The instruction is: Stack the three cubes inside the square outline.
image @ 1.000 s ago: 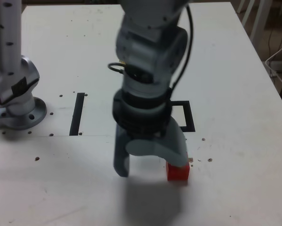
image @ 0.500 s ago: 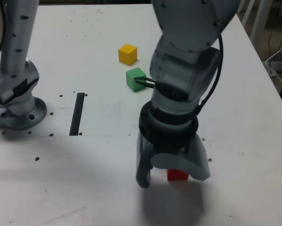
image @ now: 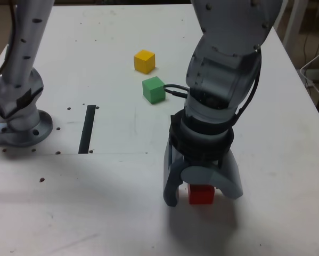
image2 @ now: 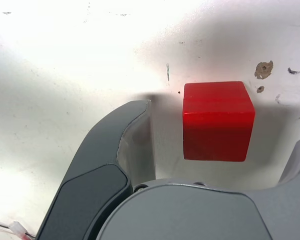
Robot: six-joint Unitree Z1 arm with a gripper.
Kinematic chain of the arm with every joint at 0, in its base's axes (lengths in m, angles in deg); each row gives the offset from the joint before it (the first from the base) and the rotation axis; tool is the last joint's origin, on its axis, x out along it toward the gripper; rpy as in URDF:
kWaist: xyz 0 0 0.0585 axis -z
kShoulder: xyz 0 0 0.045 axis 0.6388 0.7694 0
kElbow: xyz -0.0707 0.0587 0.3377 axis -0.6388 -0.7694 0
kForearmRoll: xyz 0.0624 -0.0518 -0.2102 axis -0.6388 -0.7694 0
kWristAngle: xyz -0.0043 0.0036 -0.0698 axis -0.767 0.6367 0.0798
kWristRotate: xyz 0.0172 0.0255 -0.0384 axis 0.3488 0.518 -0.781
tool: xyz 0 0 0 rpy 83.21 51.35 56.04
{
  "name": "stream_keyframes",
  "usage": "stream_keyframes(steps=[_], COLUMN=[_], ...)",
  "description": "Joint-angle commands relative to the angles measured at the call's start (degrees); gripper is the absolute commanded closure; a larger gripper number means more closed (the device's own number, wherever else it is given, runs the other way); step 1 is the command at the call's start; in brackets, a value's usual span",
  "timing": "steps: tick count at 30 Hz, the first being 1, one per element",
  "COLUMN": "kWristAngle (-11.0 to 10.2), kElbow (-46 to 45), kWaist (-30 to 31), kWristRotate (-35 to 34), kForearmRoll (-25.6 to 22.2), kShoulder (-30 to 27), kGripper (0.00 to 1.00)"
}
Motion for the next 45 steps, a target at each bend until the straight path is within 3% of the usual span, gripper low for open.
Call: stream_keyframes(steps=[1, 6, 9, 31, 45], kWristAngle=[0.3, 0.2, -0.1, -0.1, -2.4], kElbow=[0.3, 0.7, 0.8, 0.5, -4.5], kWaist=[-0.2, -0.2, -0.2, -0.2, -4.8], kWristRotate=[0.4, 0.5, 0.6, 1.3, 6.4], kForearmRoll=[0.2, 0.6, 0.8, 0.5, 0.0], kShoulder=[0.8, 1.3, 1.6, 1.4, -5.8], kGripper=[0.25, 0.62, 0.72, 0.73, 0.73])
